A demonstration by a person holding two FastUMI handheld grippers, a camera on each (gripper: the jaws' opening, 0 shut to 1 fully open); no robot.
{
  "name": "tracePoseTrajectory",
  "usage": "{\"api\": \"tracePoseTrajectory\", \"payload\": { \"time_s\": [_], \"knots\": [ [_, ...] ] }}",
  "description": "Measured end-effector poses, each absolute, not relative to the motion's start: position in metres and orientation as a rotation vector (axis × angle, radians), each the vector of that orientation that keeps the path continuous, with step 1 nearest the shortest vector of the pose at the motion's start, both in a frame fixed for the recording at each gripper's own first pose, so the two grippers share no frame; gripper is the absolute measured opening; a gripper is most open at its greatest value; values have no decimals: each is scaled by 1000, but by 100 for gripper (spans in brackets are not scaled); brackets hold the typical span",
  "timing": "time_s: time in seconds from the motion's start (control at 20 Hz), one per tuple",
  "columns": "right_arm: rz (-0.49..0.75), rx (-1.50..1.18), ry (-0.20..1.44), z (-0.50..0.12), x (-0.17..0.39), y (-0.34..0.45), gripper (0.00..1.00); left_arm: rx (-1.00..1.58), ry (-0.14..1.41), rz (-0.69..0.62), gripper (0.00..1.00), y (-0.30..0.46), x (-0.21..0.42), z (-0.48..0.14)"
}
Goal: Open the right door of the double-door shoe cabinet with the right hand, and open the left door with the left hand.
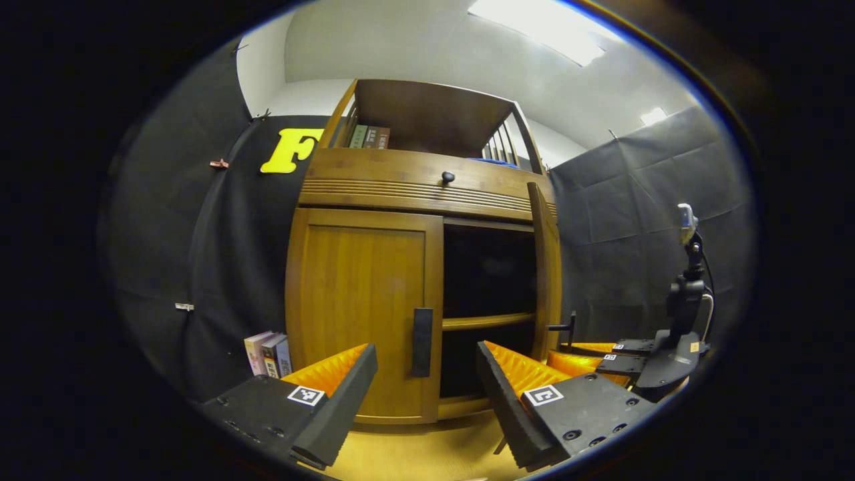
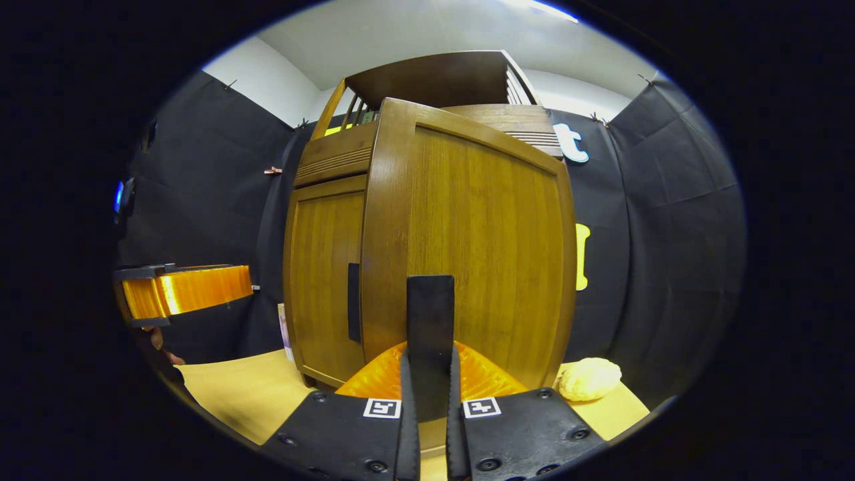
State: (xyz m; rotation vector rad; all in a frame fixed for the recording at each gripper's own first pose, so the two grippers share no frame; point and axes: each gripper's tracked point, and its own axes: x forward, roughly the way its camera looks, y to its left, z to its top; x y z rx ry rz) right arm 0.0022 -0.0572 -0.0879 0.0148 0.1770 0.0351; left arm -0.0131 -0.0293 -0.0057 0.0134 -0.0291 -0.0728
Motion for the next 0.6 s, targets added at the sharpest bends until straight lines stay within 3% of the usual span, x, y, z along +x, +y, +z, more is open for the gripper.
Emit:
{"api": "tracePoseTrajectory", "payload": {
  "time_s": [0.05,0.1,0.25,0.55,0.6],
  "knots": [
    [31,13,178,-86,-2,-61,14,11,-30,-84,89,-36,-11,-6],
    [25,14,178,-83,-8,-66,14,7,-29,-94,93,-41,-9,-6],
    [8,11,174,-77,-21,-78,19,5,-20,-122,93,-58,-5,-12],
    [-28,11,183,-68,-45,-107,18,2,-29,-178,89,-93,3,-13],
    [-34,15,185,-68,-48,-111,14,-1,-31,-185,93,-99,6,-13]
  ]
}}
